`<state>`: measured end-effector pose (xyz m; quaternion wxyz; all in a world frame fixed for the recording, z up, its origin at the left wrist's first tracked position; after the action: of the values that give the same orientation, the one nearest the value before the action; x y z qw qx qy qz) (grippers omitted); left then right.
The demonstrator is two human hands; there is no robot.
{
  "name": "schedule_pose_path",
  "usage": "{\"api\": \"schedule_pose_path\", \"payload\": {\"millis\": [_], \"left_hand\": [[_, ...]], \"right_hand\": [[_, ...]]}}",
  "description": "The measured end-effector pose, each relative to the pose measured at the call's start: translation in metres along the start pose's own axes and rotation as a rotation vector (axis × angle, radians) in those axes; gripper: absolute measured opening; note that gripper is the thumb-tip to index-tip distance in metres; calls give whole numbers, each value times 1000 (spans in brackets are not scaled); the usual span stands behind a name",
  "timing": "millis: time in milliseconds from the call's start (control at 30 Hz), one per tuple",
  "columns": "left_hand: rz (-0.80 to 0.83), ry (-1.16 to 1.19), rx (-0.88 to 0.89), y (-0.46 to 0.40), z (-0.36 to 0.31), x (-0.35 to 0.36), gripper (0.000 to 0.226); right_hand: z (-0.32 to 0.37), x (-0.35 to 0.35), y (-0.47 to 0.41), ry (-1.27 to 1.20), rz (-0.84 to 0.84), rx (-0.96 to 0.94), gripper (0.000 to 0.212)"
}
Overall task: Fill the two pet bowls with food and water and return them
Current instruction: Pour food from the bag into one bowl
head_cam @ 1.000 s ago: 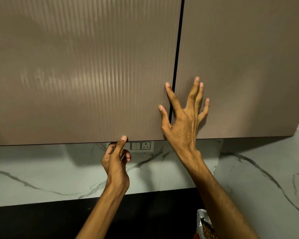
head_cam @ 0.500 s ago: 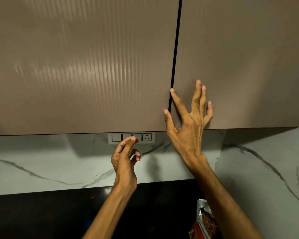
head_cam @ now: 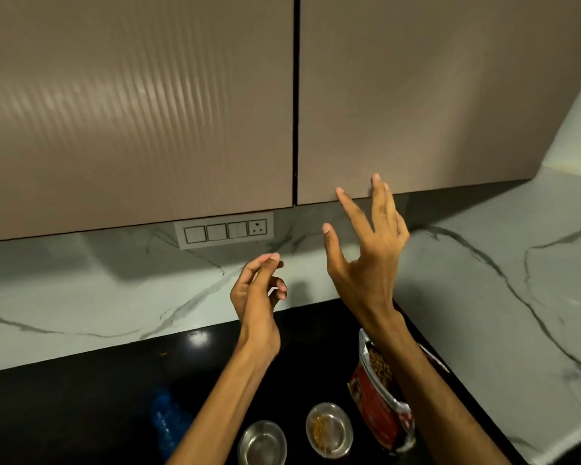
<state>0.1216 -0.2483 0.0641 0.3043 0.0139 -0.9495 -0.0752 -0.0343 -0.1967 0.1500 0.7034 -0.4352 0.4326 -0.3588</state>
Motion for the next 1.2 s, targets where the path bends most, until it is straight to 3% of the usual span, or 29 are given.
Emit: {"api": "schedule_pose_path", "payload": {"millis": [367,1200], "left_hand": [[129,-111,-142,22,63,-1,4],[184,-398,-495,56,184,-55,13]], "right_hand": [[-16,-37,86,-2,81,283,50],[-40,-94,255,-41,148,794,44]]}}
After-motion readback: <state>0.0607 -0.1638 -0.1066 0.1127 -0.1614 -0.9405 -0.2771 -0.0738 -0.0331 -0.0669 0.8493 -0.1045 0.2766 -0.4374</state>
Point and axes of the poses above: each hand's wrist, its own y-axis away from the middle knuckle, its own x-axis out of the palm, z = x × y, the point moved 4 cm from there along -y, towards the middle knuckle, and after that the axes turned 10 degrees about -x, right-handed, at the moved point
